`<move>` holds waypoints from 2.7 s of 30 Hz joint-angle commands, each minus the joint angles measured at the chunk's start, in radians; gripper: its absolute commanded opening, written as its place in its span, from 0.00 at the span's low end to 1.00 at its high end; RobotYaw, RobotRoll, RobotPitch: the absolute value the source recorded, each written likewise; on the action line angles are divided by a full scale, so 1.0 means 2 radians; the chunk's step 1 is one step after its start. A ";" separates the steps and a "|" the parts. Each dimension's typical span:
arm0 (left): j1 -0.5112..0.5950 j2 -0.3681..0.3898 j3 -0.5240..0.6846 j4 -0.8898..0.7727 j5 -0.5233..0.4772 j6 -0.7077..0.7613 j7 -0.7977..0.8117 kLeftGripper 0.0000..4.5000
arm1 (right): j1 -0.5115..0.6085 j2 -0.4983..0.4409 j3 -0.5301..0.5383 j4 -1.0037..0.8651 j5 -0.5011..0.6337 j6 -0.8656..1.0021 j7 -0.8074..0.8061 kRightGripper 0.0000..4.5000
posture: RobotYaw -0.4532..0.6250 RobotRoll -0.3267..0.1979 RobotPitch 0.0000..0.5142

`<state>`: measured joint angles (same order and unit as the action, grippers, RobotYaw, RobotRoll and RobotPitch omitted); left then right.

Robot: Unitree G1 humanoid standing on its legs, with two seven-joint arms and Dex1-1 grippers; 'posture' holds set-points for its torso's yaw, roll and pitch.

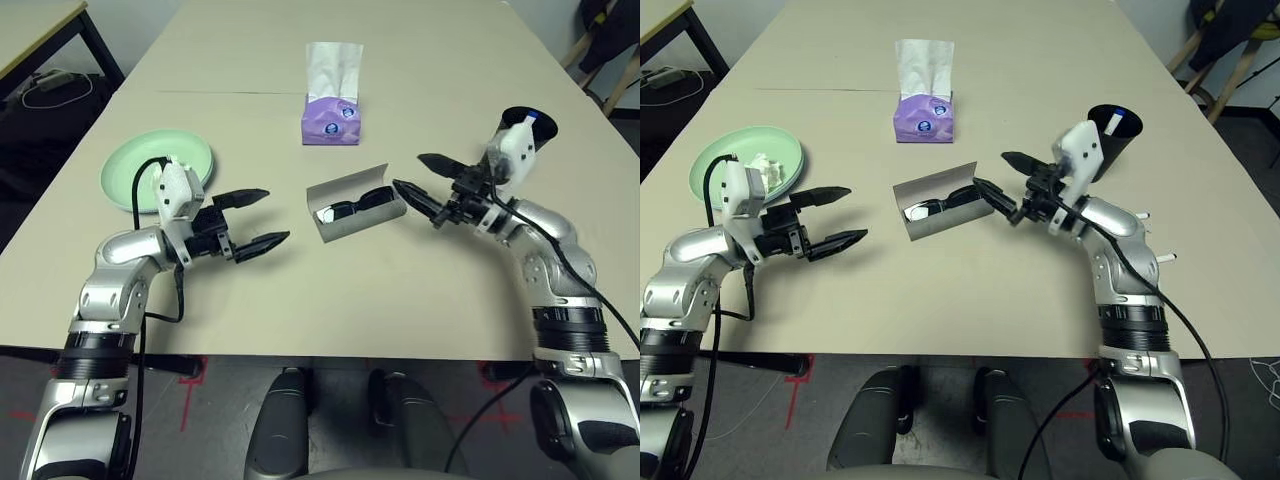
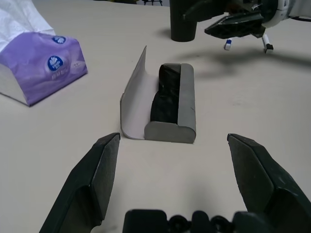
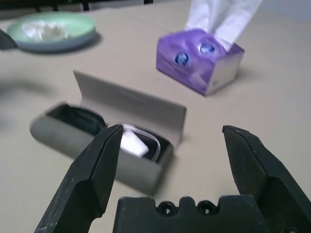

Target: Organize and tidy the items on the table.

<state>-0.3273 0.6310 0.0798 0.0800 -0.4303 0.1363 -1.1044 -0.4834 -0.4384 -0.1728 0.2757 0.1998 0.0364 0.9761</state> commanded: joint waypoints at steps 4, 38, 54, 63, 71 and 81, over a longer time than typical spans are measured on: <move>-0.010 -0.007 -0.004 0.007 0.003 -0.001 0.003 1.00 | 0.008 -0.039 0.017 0.007 0.038 -0.013 0.070 1.00 | 0.55 0.62 0.37; -0.202 -0.073 -0.031 0.317 0.066 -0.161 -0.071 0.00 | 0.086 -0.071 0.028 -0.076 0.102 0.043 0.067 1.00 | 0.50 0.62 0.39; -0.269 -0.090 -0.030 0.429 0.123 -0.175 0.027 0.00 | 0.088 -0.065 0.037 -0.107 0.105 0.052 0.051 1.00 | 0.48 0.62 0.37; -0.301 -0.112 -0.037 0.475 0.147 -0.179 0.044 0.00 | 0.084 -0.066 0.034 -0.093 0.104 0.042 0.053 1.00 | 0.48 0.62 0.37; -0.303 -0.135 -0.038 0.472 0.146 -0.183 0.013 0.00 | 0.092 -0.068 0.030 -0.085 0.104 0.032 0.055 1.00 | 0.46 0.62 0.37; -0.240 -0.149 -0.047 0.379 0.129 -0.140 -0.053 0.00 | 0.089 -0.065 0.034 -0.095 0.103 0.037 0.042 1.00 | 0.46 0.62 0.37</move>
<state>-0.8348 0.3381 0.0041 0.8727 -0.1629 -0.1720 -1.1904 -0.3139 -0.5680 -0.1081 0.0985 0.4023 0.1071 1.0636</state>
